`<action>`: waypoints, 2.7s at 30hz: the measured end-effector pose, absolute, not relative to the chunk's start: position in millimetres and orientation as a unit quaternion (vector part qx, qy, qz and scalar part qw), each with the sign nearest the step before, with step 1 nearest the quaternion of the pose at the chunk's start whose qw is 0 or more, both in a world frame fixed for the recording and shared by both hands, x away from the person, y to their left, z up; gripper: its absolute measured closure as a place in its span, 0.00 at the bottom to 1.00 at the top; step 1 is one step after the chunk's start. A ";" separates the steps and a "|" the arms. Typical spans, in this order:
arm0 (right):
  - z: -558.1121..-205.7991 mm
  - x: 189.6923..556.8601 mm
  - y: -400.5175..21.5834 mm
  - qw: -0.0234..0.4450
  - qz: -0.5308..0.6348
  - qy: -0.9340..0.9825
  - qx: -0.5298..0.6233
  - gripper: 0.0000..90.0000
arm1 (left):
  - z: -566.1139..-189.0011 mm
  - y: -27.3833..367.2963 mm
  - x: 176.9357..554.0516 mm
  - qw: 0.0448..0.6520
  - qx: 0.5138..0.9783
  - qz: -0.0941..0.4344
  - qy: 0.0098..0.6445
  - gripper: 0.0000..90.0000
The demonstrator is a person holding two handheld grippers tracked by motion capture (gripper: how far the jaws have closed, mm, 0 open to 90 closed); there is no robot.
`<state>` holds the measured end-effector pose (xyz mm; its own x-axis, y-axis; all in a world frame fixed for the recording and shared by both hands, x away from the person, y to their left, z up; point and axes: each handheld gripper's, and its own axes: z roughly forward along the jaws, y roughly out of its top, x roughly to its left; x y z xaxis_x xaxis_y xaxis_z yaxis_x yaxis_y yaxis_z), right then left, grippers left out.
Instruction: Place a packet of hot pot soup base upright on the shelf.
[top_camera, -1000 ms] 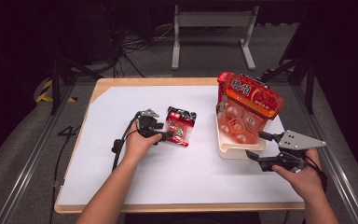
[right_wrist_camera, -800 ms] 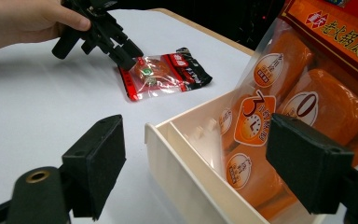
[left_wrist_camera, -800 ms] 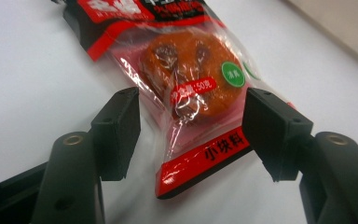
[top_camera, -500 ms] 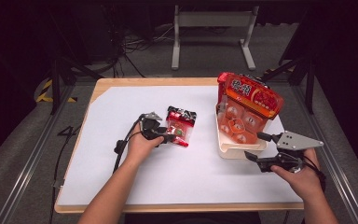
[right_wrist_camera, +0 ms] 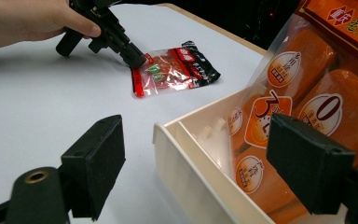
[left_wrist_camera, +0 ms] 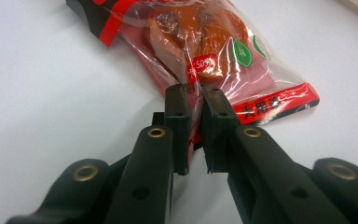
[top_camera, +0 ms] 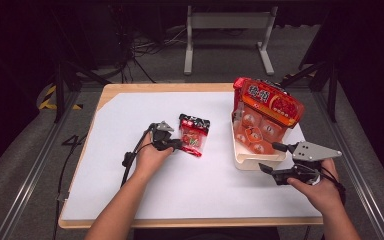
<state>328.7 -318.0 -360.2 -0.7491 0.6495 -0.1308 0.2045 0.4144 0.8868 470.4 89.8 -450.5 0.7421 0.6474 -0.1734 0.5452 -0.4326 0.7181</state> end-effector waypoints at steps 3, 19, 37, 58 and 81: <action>-360.9 329.0 -318.0 0.236 0.471 0.808 0.264 0.22 | -450.8 91.5 470.7 0.404 0.841 0.060 0.356 0.95; -360.5 330.9 -319.8 0.211 0.452 0.826 0.262 0.40 | -441.9 92.5 464.5 0.402 0.842 0.086 0.350 0.99; -346.7 337.4 -294.7 0.186 0.487 0.799 0.299 0.44 | -400.9 103.5 433.4 0.491 0.807 0.104 0.311 0.99; -346.8 364.2 -228.7 0.140 0.505 0.787 0.324 0.31 | -370.9 91.0 378.5 0.548 0.790 0.101 0.254 0.99; -356.8 363.4 -217.9 0.079 0.503 0.802 0.313 0.24 | -363.9 85.8 356.3 0.563 0.791 0.108 0.213 0.99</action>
